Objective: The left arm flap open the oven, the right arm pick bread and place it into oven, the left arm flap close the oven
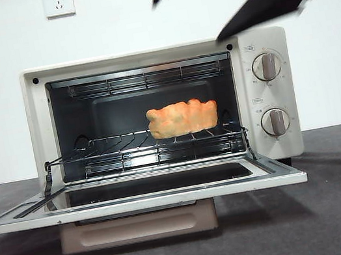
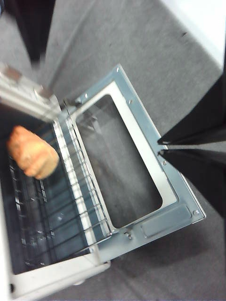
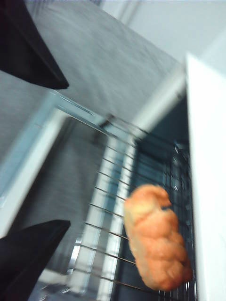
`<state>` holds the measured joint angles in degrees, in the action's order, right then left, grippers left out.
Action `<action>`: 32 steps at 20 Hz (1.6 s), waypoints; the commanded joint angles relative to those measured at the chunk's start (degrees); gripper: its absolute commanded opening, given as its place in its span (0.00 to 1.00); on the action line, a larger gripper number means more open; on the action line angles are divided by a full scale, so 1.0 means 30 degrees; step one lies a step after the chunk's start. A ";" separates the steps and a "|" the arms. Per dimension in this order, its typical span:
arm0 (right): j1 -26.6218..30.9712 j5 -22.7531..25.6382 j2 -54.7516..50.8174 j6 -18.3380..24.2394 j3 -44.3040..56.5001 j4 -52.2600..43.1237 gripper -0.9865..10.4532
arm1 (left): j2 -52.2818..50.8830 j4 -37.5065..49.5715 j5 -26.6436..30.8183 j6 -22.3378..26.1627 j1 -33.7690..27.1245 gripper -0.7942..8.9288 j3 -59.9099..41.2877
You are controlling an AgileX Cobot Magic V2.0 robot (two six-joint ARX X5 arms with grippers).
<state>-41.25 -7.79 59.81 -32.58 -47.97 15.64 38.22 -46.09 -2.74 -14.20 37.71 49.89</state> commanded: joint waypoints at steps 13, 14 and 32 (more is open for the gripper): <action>-0.0168 -0.1406 -1.2509 0.3308 -0.0306 1.1497 0.47 | 0.9471 0.0408 -0.8276 0.1515 -1.0076 0.10 0.1020; -0.0168 -0.1406 -1.2728 0.3213 -0.0306 1.1723 0.47 | 1.0251 0.0459 -0.8342 0.1596 -1.0469 0.10 0.1005; -0.0168 -0.1333 -1.2859 0.3133 -0.0306 1.1147 0.47 | 1.4651 0.3155 -1.0601 0.0423 -1.0943 0.10 -0.3184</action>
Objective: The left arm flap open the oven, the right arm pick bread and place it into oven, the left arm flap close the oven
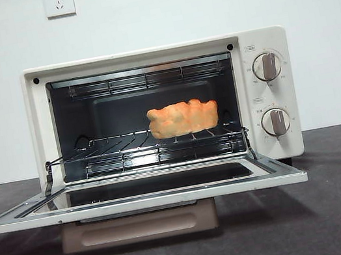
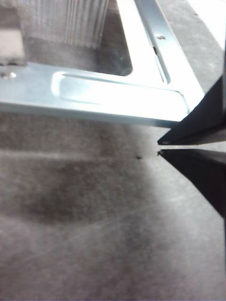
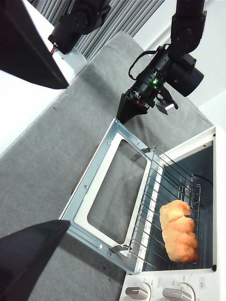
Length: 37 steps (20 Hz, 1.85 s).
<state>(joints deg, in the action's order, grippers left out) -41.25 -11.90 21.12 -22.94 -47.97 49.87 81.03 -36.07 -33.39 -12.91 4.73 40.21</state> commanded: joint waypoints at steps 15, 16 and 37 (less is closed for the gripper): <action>-0.0168 0.0044 0.0036 -0.0131 -0.0306 -0.0663 0.47 | 0.0379 0.0350 -0.2149 -0.0590 0.0022 0.10 -0.0729; -0.0168 0.0036 0.0036 -0.0138 -0.0306 -0.0692 0.47 | 0.0372 0.0393 -0.2317 -0.0597 -0.0007 0.10 -0.0729; -0.0168 0.0029 0.0036 -0.0641 -0.0306 -0.0772 0.47 | -0.0678 0.9843 -0.5217 -0.8123 -0.1239 0.10 0.2579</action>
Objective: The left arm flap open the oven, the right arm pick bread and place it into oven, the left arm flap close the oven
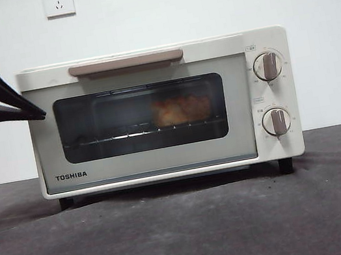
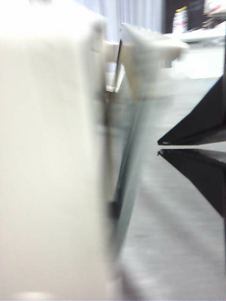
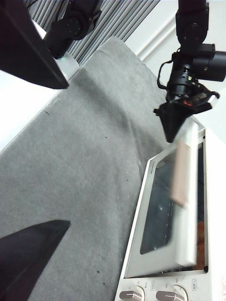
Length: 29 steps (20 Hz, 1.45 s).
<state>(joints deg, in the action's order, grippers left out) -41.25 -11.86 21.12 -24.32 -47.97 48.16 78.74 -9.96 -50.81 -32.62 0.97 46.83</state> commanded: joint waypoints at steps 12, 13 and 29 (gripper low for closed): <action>-0.0168 0.0036 0.0036 -0.0153 -0.0306 -0.0211 0.47 | -0.2062 0.0546 -0.1304 -0.0685 0.0102 0.10 0.0408; -0.0168 0.0095 0.0036 -0.0080 -0.0306 -0.0219 0.47 | -0.2667 0.0080 -0.1304 -0.0117 0.0189 0.10 0.0408; -0.0168 0.2288 0.0036 0.2812 -0.0306 -0.2229 0.47 | -1.3107 -0.5945 0.5319 0.5639 0.3861 0.10 0.0408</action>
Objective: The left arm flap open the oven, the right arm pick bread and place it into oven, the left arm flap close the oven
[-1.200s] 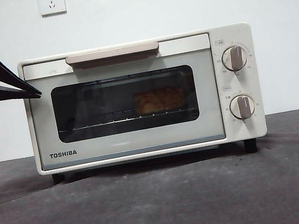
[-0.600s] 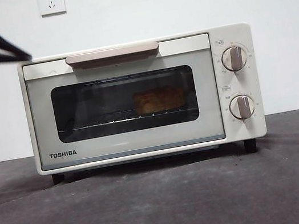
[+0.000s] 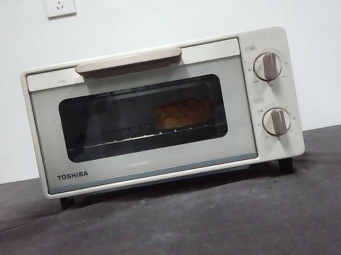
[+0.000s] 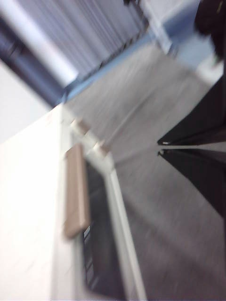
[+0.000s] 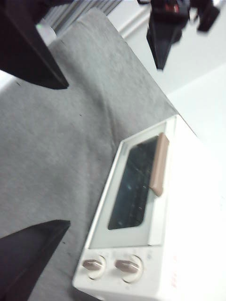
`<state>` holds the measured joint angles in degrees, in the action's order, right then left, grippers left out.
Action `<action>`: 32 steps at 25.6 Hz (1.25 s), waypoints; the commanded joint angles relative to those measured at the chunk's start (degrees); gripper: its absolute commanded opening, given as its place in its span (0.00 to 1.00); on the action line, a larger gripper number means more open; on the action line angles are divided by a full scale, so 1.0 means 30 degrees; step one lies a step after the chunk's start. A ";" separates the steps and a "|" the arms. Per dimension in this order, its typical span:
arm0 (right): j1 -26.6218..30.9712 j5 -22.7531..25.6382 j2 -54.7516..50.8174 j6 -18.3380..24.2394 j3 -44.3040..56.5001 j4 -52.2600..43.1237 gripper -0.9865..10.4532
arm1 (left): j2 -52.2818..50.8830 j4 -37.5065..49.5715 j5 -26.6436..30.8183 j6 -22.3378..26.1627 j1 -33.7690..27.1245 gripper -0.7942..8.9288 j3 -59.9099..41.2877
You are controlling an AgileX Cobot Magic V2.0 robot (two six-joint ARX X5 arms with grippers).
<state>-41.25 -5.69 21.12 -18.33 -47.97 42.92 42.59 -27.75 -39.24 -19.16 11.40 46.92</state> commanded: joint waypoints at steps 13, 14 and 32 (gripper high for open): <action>-0.0168 0.1486 0.0044 0.1843 -0.0299 -0.1027 0.09 | -0.4874 -0.0954 0.2310 0.3563 0.0940 0.10 0.0379; -0.0168 0.1494 0.0044 0.1843 -0.0299 -0.1027 0.09 | -0.4867 -0.0962 0.2295 0.3490 0.0940 0.10 0.0379; -0.0168 0.1413 0.0022 0.1770 -0.0299 -0.1049 0.09 | -0.4867 -0.0918 0.2295 0.3512 0.0940 0.10 0.0379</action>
<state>-41.25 -1.48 21.12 -13.32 -47.97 40.45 27.75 -31.11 -32.47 -9.37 14.06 47.27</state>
